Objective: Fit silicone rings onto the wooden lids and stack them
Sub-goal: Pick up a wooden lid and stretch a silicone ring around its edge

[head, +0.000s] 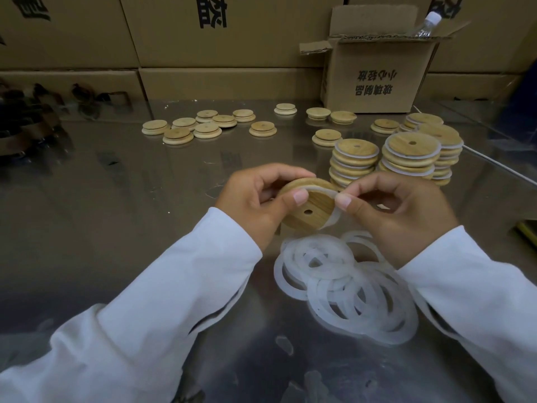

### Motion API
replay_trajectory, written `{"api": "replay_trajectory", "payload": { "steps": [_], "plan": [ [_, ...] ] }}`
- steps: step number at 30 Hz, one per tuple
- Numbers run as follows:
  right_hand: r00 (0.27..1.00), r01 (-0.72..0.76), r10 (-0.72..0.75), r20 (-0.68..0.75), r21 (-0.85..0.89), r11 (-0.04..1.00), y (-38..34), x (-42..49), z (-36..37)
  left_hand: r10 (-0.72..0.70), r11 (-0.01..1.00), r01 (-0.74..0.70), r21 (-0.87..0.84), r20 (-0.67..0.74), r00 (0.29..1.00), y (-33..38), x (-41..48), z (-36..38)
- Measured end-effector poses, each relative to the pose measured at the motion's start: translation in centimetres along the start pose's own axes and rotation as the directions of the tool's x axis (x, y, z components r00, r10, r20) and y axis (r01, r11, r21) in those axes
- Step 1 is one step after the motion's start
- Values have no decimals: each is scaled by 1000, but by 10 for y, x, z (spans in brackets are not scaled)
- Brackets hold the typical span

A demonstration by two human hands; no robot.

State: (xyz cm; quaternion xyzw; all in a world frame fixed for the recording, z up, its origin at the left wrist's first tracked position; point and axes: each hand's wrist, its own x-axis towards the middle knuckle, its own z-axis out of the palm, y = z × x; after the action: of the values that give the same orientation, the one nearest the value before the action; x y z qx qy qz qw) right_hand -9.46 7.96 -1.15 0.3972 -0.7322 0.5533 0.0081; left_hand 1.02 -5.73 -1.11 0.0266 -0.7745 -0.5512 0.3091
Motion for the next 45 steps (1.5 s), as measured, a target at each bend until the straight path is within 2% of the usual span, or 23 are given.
{"api": "replay_trajectory", "payload": {
  "steps": [5, 10, 14, 18, 21, 24, 33, 40, 45],
  "plan": [
    [999, 22, -21, 32, -28, 999, -3, -1, -3, 13, 1000, -13, -18, 22, 1000, 1, 0, -1],
    [998, 43, -42, 53, -20, 999, -3, -4, -1, -2, 1000, 1, -24, -24, 1000, -5, -2, 0],
    [999, -3, 4, 32, -20, 1000, 1, -9, 7, -73, 995, 68, -76, -72, 995, -12, -5, 3],
    [998, 43, -46, -46, -79, 996, 1, -11, 11, -188, 963, 151, -224, -151, 970, -16, -4, 6],
    [995, 66, -75, -73, -123, 990, 1, -11, 12, -272, 919, 225, -324, -107, 956, -16, -4, 8],
    [991, 78, -93, -100, -148, 986, 3, -10, 11, -303, 900, 267, -344, -53, 952, -16, -4, 8],
    [993, -113, 114, -40, 36, 993, 3, -4, 6, -206, 966, 187, -180, -92, 974, -12, 0, 2],
    [994, -107, 108, -8, 100, 989, 3, -3, 5, -206, 964, 186, -189, -90, 974, -11, 1, 1],
    [991, -123, 109, 83, 192, 974, 3, -3, 4, -223, 955, 199, -222, -91, 971, -14, -1, 2]
  ]
}}
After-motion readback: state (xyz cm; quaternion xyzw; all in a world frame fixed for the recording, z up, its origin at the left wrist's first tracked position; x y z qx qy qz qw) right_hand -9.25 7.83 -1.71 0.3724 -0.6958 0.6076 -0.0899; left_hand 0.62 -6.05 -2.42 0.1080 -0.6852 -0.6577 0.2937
